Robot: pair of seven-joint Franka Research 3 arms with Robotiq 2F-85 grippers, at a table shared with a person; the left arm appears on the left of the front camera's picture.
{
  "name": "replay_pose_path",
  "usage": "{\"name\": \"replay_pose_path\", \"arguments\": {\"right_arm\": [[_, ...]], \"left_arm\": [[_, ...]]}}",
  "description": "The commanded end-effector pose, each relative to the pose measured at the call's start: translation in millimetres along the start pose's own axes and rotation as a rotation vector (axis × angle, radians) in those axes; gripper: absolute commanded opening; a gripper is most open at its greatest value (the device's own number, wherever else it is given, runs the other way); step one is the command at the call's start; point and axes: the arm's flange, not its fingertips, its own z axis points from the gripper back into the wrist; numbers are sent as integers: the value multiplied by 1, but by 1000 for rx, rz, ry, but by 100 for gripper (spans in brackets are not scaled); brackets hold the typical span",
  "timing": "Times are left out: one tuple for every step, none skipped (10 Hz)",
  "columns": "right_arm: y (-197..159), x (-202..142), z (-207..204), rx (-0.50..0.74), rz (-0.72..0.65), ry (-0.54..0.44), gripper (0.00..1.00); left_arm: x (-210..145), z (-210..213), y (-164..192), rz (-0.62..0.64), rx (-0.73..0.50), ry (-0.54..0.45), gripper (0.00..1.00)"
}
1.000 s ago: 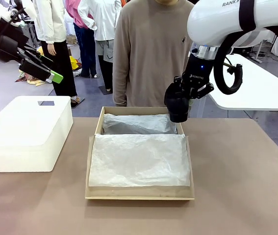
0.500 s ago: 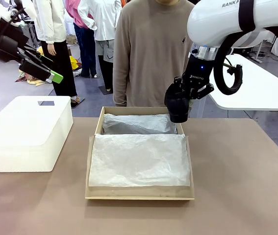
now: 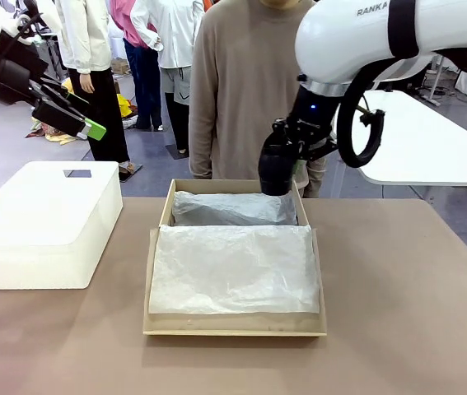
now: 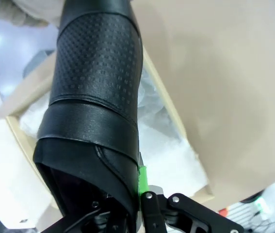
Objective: Pack the shoes into the box.
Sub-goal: Place the other shoe of the Shoes into the Shoes Box.
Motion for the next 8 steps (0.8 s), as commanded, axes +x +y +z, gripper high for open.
{"name": "replay_pose_path", "arguments": {"right_arm": [[29,-19,4,-29,-148,-75,0],[43,-30,3,-34,-243,-73,0],[57,-39,-1,-20,-333,-90,0],[72,-46,-7,-12,-437,-69,0],[83,-52,-14,-1,-490,-71,0],[95,-56,-21,17,-534,-115,0],[106,-58,-29,28,-573,-137,0],[115,-60,-41,37,-618,-164,0]], "left_arm": [[-1,0,2,-8,-15,-12,100],[-1,0,2,-8,-15,-12,100],[-1,0,2,-8,-15,-12,100],[-1,0,2,-8,-15,-12,100],[-1,0,2,-8,-15,-12,100],[-1,0,2,-8,-15,-12,100],[-1,0,2,-8,-15,-12,100],[-1,0,2,-8,-15,-12,100]]}}
